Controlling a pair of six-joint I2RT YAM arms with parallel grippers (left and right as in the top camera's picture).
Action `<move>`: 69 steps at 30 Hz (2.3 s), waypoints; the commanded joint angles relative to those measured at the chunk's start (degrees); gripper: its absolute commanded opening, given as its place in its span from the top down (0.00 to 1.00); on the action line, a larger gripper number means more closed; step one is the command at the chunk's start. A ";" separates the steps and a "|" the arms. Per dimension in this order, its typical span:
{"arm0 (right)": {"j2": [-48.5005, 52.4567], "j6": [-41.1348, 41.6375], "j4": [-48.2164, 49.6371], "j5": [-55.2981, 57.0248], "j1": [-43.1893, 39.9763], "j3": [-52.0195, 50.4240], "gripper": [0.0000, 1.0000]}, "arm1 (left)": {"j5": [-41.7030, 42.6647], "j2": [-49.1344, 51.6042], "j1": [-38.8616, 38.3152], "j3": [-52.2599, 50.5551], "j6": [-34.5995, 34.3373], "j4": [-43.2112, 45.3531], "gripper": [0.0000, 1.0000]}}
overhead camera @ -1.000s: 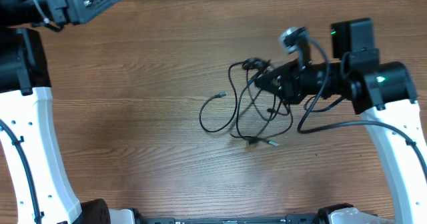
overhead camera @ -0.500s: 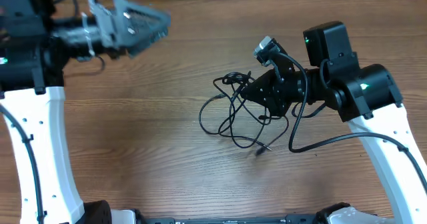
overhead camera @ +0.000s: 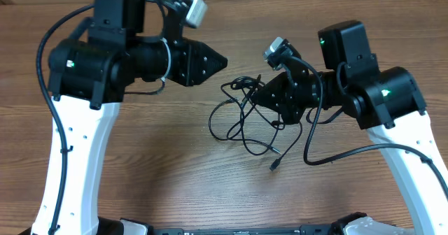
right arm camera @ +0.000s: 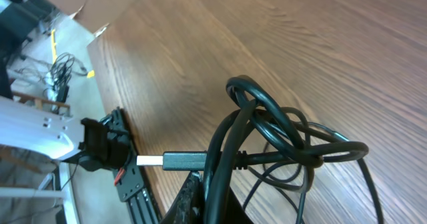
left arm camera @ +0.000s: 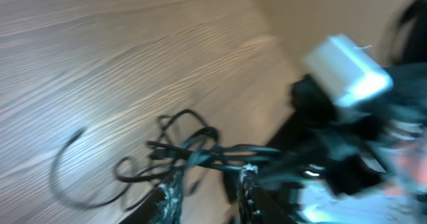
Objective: Untangle cables
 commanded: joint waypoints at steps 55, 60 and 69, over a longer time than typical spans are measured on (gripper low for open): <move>-1.11 6.01 5.81 -0.48 4.94 8.46 0.96 | -15.80 1.09 -8.94 0.52 8.90 -5.11 0.94; -1.11 6.01 6.47 -2.08 4.94 8.46 0.96 | -15.78 1.18 -8.94 0.52 9.51 -5.07 0.76; -1.11 6.03 6.91 -3.23 4.94 8.46 0.96 | -15.80 1.40 -8.94 0.52 9.51 -5.03 0.84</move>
